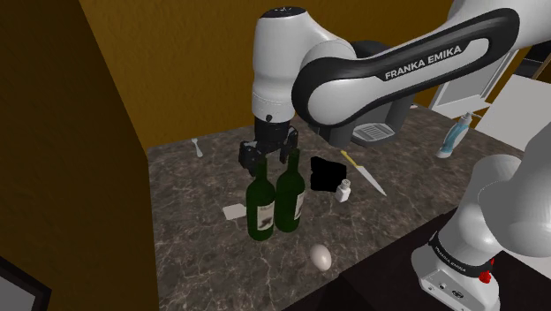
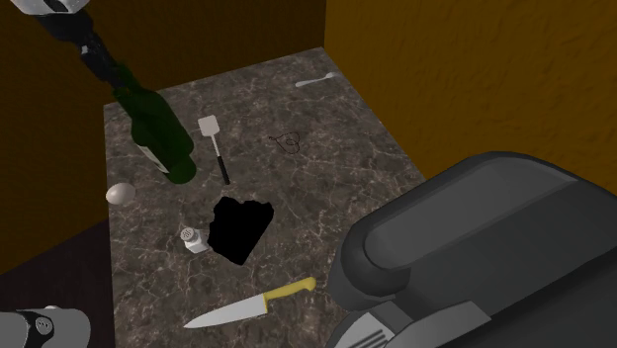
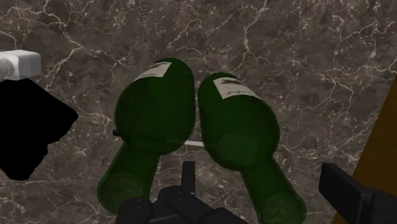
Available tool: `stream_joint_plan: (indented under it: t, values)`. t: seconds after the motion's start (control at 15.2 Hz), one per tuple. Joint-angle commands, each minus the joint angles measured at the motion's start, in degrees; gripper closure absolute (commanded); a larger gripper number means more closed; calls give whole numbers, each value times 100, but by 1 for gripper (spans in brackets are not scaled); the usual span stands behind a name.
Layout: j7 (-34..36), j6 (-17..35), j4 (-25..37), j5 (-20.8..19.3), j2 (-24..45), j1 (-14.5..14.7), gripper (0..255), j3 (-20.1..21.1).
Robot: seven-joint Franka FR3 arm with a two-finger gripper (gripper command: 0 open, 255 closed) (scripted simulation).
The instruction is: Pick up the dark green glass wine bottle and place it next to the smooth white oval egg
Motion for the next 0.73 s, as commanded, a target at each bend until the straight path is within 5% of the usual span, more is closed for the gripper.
stream_joint_plan:
  t: [0.0, 0.2, 0.66]
  values:
    - [-16, -187, 125, 23, -65, 3, 0, -1]
    - [-50, -711, 513, 72, -207, 11, 0, -5]
    - [-50, -711, 513, 72, -207, 11, 0, -5]
